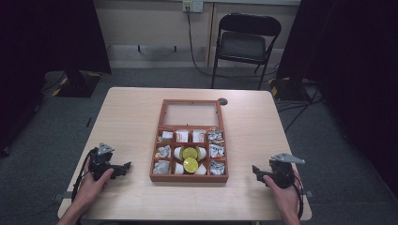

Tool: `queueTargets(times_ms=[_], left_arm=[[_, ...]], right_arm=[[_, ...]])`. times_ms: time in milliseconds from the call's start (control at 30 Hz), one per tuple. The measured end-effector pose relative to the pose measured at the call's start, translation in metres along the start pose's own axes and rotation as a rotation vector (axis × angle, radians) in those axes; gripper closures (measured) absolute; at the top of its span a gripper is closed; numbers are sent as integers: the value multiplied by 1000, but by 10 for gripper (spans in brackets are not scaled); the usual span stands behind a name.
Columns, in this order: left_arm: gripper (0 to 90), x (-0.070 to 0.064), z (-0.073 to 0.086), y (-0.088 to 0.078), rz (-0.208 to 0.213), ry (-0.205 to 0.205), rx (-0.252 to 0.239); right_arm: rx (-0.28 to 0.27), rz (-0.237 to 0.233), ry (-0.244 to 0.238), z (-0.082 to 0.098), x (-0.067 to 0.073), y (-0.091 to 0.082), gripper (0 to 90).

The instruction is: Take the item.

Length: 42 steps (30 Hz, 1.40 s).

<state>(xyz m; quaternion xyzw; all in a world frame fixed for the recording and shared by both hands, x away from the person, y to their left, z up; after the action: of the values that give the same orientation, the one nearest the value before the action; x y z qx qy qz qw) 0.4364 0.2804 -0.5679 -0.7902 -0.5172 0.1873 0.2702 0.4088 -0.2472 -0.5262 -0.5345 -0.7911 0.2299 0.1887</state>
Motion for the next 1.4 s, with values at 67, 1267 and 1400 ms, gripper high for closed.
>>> queueTargets(times_ms=[67,1267,1400], left_arm=[[0,0,0,0,4,7,2],[0,-1,0,0,7,-2,-3],[0,-1,0,0,9,-2,-1]], right_arm=[[-5,-16,-7,-3,6,0,227],[-43,-185,-108,-66,79,24,312],[-32,-201,-124,-66,88,29,321]])
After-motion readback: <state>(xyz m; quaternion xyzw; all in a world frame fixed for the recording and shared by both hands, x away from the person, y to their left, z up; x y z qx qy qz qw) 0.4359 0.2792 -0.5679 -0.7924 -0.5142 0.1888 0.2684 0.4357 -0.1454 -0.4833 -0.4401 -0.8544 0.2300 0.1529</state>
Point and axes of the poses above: each handheld gripper's, and its own axes: y roughly forward along the jaws, z roughly out of its underside, x roughly to its left, the point moved 9 cm from there along y, roughly forward along the jaws, and after that the axes turned 6 degrees about -x, right-handed, at the moved point
